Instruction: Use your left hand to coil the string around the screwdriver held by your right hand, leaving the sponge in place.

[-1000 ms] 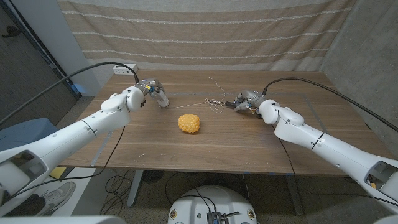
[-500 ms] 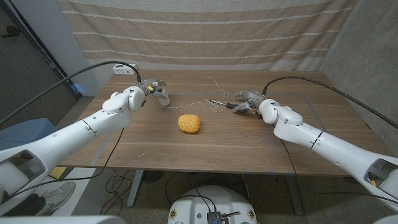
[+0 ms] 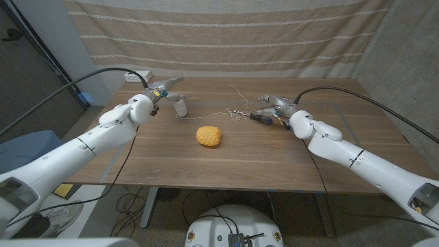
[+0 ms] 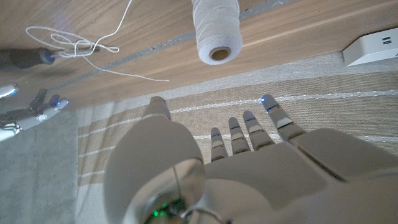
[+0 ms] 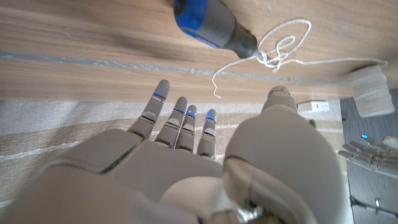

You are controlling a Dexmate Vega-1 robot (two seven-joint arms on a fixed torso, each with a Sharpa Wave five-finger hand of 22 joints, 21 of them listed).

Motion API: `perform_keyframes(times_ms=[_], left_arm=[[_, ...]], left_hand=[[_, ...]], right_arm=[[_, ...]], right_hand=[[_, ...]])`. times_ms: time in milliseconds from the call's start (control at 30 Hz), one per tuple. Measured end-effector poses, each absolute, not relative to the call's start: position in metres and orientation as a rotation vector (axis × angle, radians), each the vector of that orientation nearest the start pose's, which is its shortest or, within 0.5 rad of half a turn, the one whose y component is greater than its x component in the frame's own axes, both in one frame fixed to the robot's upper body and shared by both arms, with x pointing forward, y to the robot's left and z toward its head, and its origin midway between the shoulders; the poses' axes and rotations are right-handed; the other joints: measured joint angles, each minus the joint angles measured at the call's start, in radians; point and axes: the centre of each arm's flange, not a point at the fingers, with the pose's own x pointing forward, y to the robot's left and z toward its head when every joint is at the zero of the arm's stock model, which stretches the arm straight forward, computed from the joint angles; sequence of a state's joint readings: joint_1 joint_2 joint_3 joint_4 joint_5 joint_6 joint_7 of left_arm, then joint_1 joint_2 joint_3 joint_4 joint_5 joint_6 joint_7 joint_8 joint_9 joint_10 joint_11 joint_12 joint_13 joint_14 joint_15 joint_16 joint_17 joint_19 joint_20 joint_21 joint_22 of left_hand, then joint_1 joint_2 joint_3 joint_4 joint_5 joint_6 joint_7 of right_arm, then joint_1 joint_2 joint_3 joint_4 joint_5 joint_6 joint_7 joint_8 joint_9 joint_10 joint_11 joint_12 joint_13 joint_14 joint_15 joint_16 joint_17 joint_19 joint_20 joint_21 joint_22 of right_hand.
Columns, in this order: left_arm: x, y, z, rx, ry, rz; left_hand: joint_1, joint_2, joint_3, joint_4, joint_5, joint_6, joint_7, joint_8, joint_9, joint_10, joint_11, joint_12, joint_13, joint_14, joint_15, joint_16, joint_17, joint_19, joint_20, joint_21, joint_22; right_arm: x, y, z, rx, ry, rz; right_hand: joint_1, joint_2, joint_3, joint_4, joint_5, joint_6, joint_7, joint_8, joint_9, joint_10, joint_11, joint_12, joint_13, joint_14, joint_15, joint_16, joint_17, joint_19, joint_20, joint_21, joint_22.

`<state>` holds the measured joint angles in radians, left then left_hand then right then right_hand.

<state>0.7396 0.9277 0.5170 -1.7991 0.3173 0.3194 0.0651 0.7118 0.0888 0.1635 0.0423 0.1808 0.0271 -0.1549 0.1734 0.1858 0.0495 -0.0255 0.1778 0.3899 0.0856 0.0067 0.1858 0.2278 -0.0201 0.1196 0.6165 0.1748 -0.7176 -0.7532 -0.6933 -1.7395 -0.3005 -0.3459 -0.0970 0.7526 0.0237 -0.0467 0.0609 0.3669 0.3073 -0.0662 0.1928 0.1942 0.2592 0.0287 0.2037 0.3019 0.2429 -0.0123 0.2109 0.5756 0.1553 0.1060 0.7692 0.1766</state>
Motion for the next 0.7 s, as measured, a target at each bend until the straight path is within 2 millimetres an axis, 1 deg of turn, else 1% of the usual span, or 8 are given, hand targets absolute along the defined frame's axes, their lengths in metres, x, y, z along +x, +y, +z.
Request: perform_keyframes(times_ms=[100,200,400,467,533,567,633,700], left_arm=[[0.588,0.306,0.081,1.215,-0.592,0.162],[0.585,0.309,0.08,1.145,-0.629,0.143],[0.58,0.317,0.077,1.007,-0.682,0.097],[0.578,0.318,0.077,0.951,-0.704,0.069],[0.579,0.326,0.075,0.942,-0.693,0.085],[0.576,0.323,0.077,0.875,-0.727,0.041],[0.575,0.328,0.074,0.829,-0.732,0.021],[0.573,0.328,0.075,0.773,-0.752,-0.013]], left_hand=[[-0.028,0.01,-0.006,0.013,0.0,-0.023,-0.013,0.0,-0.004,-0.025,0.0,0.0,-0.012,-0.019,-0.006,0.0,-0.005,-0.006,-0.006,-0.007,0.0],[-0.048,0.016,-0.011,0.019,0.0,-0.042,-0.025,0.0,-0.005,-0.034,-0.009,0.0,-0.022,-0.028,-0.001,0.0,-0.01,-0.011,-0.011,-0.014,0.0],[-0.078,0.018,-0.019,0.035,0.0,-0.051,-0.031,0.0,-0.005,-0.055,-0.009,0.0,-0.039,-0.057,-0.003,-0.004,-0.018,-0.015,-0.038,-0.026,0.0],[-0.09,0.018,-0.02,0.035,0.0,-0.054,-0.034,0.0,-0.007,-0.065,-0.007,0.0,-0.046,-0.074,-0.004,-0.005,-0.022,-0.02,-0.049,-0.033,0.0],[-0.095,0.021,-0.024,0.039,0.0,-0.061,-0.032,0.0,-0.009,-0.072,-0.011,0.0,-0.054,-0.081,-0.007,-0.009,-0.026,-0.023,-0.057,-0.036,0.0],[-0.098,0.023,-0.024,0.039,0.0,-0.065,-0.031,0.0,-0.009,-0.078,-0.012,0.0,-0.058,-0.087,-0.006,-0.009,-0.028,-0.023,-0.064,-0.04,0.0],[-0.105,0.023,-0.024,0.039,0.0,-0.069,-0.034,0.0,-0.009,-0.082,-0.011,0.0,-0.064,-0.097,-0.013,-0.009,-0.032,-0.026,-0.07,-0.044,0.0],[-0.105,0.023,-0.024,0.039,0.0,-0.075,-0.028,0.0,-0.009,-0.086,-0.014,0.0,-0.069,-0.107,-0.012,-0.009,-0.033,-0.021,-0.075,-0.044,0.0]], right_arm=[[0.619,-0.212,0.008,-1.141,-0.543,-0.006],[0.616,-0.216,0.01,-1.091,-0.572,-0.007],[0.612,-0.219,0.014,-0.977,-0.629,0.011],[0.611,-0.22,0.016,-0.949,-0.641,0.016],[0.608,-0.216,0.018,-0.918,-0.666,0.034],[0.608,-0.221,0.018,-0.886,-0.668,0.03],[0.605,-0.221,0.02,-0.836,-0.691,0.042],[0.603,-0.224,0.02,-0.793,-0.702,0.046]], right_hand=[[-0.019,0.006,-0.007,0.008,0.0,0.0,0.0,0.0,0.0,-0.017,0.001,-0.001,-0.005,-0.013,0.01,-0.004,-0.008,-0.008,-0.007,-0.01,0.0],[-0.033,0.01,-0.012,0.014,0.0,-0.027,0.007,-0.005,0.0,-0.035,0.002,-0.008,-0.009,-0.032,0.009,-0.01,-0.019,-0.017,-0.006,-0.019,-0.004],[-0.035,0.012,-0.008,0.018,0.0,-0.057,0.001,-0.009,0.0,-0.06,0.009,-0.015,-0.014,-0.049,0.012,-0.02,-0.036,-0.019,-0.017,-0.03,-0.005],[-0.039,0.016,-0.008,0.018,0.0,-0.063,0.005,-0.009,0.0,-0.063,0.009,-0.015,-0.018,-0.051,0.014,-0.02,-0.039,-0.022,-0.019,-0.031,-0.005],[-0.039,0.016,-0.008,0.018,-0.006,-0.066,0.003,-0.009,0.0,-0.071,0.009,-0.015,-0.019,-0.06,0.012,-0.02,-0.044,-0.025,-0.022,-0.037,-0.005],[-0.039,0.016,-0.011,0.021,-0.006,-0.067,0.002,-0.009,0.0,-0.079,0.01,-0.018,-0.021,-0.064,0.016,-0.02,-0.047,-0.022,-0.026,-0.037,-0.005],[-0.039,0.016,-0.011,0.021,-0.006,-0.074,0.002,-0.009,0.0,-0.085,0.016,-0.019,-0.024,-0.072,0.01,-0.024,-0.053,-0.023,-0.035,-0.043,-0.005],[-0.04,0.016,-0.011,0.021,-0.006,-0.081,0.002,-0.009,0.0,-0.092,0.012,-0.019,-0.024,-0.077,0.016,-0.026,-0.057,-0.019,-0.038,-0.045,-0.005]])
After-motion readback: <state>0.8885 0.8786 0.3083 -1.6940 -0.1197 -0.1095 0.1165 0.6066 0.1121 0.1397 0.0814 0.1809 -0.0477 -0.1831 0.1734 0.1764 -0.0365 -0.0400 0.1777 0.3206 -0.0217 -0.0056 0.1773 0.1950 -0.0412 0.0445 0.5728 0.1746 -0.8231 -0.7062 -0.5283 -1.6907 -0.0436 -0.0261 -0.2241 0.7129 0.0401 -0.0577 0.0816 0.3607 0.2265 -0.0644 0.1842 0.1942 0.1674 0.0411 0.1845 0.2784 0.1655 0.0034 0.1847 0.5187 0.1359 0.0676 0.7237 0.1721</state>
